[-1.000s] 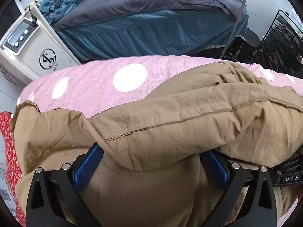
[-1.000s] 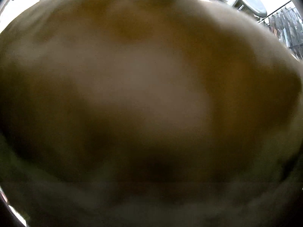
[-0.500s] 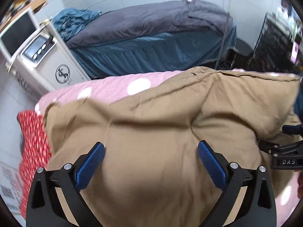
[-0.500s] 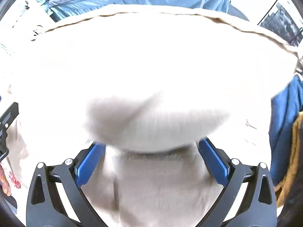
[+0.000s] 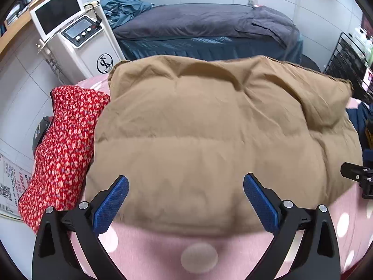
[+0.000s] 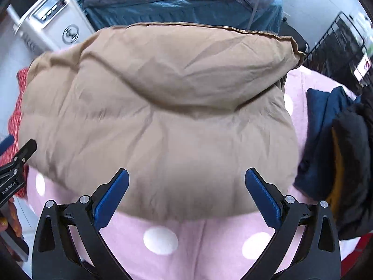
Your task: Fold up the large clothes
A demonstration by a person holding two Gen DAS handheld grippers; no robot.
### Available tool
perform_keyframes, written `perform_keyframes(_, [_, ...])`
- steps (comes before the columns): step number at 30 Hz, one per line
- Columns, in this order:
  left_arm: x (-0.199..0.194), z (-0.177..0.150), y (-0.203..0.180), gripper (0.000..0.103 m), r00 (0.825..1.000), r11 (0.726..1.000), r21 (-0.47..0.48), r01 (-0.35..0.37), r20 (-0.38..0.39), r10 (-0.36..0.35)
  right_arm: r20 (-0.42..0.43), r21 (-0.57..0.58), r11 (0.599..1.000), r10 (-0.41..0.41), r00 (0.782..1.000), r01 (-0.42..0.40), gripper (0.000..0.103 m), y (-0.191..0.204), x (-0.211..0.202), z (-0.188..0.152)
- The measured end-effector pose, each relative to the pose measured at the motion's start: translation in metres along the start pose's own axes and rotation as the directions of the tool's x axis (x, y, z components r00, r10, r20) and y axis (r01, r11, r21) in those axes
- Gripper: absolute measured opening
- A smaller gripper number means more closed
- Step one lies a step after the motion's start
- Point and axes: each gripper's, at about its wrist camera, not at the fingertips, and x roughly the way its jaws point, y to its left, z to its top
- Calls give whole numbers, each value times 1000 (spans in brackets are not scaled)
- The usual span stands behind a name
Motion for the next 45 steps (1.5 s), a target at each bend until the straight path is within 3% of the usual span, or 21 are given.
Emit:
perform_keyframes(7, [-13, -22, -13, 97, 997, 998, 55, -34, -73, 38, 30, -100, 995, -6, 1000, 9, 98, 21, -28, -19])
perform_keyframes(12, [-24, -30, -13, 97, 996, 999, 32, -6, -90, 9, 31, -131, 991, -19, 999, 23, 98, 30, -40, -30])
perform_keyframes(24, [-35, -35, -23, 97, 993, 997, 72, -29, -109, 37, 27, -139, 989, -42, 999, 46, 98, 29, -50, -36])
perform_keyframes(45, [-44, -40, -21, 97, 992, 998, 53, -31, -118, 37, 19, -150, 988, -45, 999, 47, 98, 36, -51, -43])
